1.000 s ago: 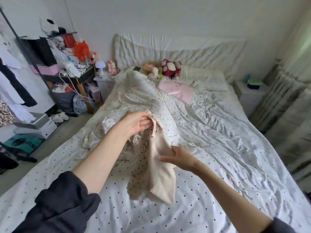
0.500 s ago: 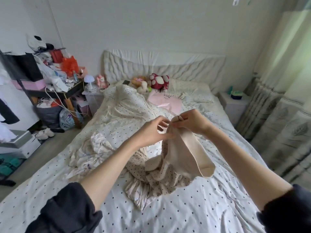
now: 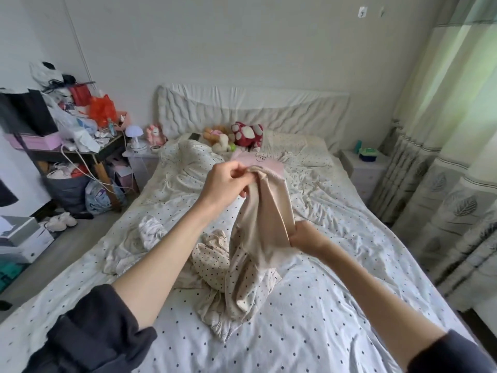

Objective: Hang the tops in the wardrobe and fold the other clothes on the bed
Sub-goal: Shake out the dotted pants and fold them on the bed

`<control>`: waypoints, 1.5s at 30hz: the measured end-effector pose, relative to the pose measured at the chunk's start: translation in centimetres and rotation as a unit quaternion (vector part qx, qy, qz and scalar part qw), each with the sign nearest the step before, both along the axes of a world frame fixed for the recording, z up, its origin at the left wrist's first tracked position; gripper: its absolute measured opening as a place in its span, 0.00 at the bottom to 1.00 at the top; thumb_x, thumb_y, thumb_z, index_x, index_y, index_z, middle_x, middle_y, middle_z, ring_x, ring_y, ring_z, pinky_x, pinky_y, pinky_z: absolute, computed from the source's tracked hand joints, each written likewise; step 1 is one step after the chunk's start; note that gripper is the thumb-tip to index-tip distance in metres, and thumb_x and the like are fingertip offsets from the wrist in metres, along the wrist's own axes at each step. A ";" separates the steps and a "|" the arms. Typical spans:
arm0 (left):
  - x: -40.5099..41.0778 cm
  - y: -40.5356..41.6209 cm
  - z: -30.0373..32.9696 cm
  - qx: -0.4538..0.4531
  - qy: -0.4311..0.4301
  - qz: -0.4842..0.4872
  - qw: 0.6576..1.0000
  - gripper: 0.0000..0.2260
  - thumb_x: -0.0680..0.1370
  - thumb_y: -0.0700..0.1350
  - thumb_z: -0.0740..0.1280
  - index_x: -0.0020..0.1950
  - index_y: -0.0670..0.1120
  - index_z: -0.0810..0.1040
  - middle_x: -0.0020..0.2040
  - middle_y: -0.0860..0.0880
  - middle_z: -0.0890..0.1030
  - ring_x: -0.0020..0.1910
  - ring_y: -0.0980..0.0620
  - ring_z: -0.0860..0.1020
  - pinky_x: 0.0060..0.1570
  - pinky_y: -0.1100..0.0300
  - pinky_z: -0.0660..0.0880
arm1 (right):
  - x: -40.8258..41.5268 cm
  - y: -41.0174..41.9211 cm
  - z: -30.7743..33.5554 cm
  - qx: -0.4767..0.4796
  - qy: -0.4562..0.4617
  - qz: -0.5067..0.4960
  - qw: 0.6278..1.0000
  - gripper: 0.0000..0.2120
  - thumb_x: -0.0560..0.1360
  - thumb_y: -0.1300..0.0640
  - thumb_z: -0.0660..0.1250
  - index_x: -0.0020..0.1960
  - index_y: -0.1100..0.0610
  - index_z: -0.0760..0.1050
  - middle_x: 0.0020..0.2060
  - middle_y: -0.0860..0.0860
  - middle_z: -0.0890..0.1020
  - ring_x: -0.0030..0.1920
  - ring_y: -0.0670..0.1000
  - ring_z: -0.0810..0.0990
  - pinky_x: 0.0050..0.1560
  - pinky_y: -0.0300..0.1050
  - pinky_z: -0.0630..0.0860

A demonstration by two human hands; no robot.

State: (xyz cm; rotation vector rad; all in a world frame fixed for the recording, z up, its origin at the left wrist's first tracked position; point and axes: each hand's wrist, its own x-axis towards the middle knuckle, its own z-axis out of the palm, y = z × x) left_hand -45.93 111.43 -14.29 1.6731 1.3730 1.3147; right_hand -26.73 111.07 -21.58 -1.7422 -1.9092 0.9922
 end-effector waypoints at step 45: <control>-1.5 7.5 26.3 0.081 -0.094 0.042 0.991 0.10 0.80 0.36 0.54 0.50 0.44 0.74 0.39 0.45 0.76 0.29 0.52 0.76 0.31 0.62 0.74 | 6.2 1.9 39.5 0.253 0.280 -0.222 0.899 0.04 0.75 0.65 0.62 0.42 0.61 0.72 0.20 0.52 0.79 0.21 0.47 0.79 0.22 0.37 0.58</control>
